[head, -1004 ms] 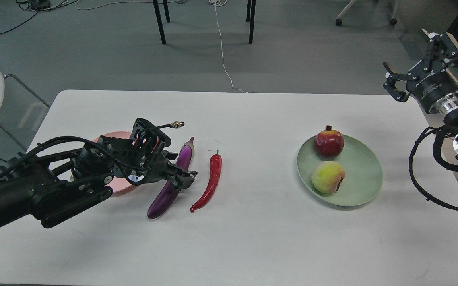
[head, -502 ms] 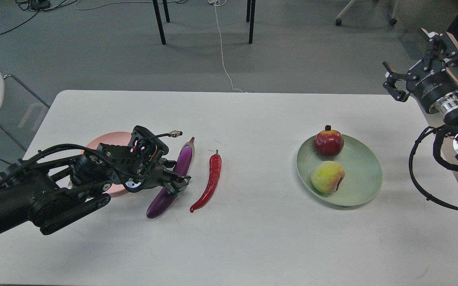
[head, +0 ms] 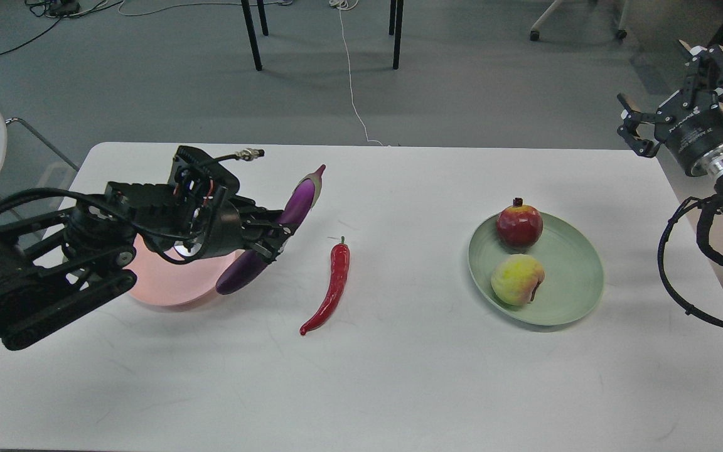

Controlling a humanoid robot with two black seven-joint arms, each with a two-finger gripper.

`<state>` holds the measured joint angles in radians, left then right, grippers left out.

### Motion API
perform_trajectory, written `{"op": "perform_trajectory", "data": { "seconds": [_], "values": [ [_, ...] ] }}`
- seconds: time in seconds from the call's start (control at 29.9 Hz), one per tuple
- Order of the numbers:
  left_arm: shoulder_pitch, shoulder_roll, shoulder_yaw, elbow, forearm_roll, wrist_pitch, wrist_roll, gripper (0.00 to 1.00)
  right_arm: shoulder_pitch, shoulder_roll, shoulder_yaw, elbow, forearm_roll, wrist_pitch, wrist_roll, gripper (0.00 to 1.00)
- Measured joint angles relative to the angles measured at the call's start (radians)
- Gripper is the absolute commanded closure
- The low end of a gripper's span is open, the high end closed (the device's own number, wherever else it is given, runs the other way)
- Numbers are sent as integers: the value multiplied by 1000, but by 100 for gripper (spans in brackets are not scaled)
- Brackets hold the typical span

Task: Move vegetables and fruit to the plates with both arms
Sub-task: 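Lift the eggplant and lay it on the pink plate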

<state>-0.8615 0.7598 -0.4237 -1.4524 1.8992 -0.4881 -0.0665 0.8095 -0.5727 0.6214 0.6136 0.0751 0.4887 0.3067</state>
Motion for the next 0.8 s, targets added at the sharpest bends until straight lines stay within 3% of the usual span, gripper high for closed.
{"op": "perform_trajectory", "data": {
  "seconds": [0.27,0.4,0.5,0.67,0.74,0.8],
  "values": [
    [-3,104,60,143,-18,-1,-49,71,3,6,-1,1,0,0,0,1],
    [11,103,130,160,-18,36,-54,67,3,8,-2,10,0,0,0,1],
    [19,92,165,177,-17,69,-54,58,4,3,-2,16,-1,0,0,1],
    [27,70,192,244,-13,82,-53,57,4,-1,-4,17,-3,0,0,1],
    [29,64,196,259,-12,82,-53,47,4,-3,-6,18,-6,0,-1,1],
    [31,61,196,266,-12,83,-53,27,3,-4,-7,18,-10,0,-2,1]
  ]
}}
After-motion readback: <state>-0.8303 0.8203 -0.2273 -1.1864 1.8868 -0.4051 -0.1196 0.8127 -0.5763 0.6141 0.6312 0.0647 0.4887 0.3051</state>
